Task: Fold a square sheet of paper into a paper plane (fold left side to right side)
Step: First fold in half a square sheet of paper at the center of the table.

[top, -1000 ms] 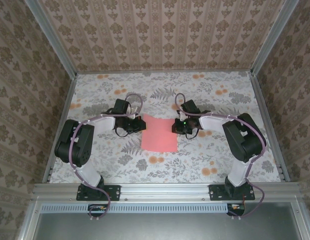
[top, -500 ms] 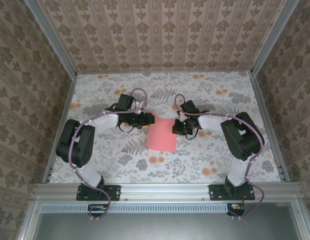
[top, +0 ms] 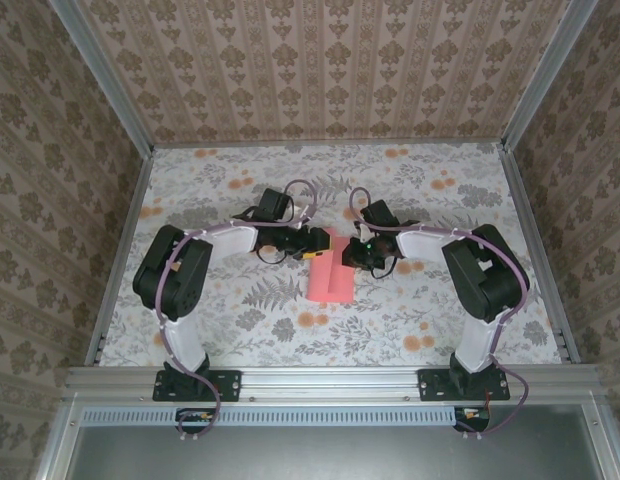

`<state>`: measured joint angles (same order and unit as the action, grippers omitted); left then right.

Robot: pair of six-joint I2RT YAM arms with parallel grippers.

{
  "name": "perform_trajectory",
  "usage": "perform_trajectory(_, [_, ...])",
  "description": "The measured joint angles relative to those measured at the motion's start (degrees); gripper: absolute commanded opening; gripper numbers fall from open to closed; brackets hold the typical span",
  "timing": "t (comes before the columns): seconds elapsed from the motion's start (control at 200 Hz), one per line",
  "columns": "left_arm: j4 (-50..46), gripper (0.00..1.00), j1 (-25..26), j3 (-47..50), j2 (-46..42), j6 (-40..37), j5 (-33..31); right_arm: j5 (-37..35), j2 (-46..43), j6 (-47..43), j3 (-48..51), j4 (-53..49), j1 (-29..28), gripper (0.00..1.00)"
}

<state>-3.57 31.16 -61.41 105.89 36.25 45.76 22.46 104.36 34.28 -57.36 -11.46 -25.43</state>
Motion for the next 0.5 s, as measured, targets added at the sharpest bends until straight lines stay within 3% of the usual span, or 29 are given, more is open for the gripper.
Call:
perform_trajectory(0.245, [0.2, 0.35, 0.0, 0.0, 0.3, 0.4, -0.9, 0.1, -8.0, 0.6, 0.6, 1.1, 0.9, 0.41])
perform_trajectory(0.5, [0.2, 0.14, 0.0, -0.3, 0.8, 0.6, -1.6, 5.0, -10.2, 4.5, 3.1, 6.8, 1.3, 0.45])
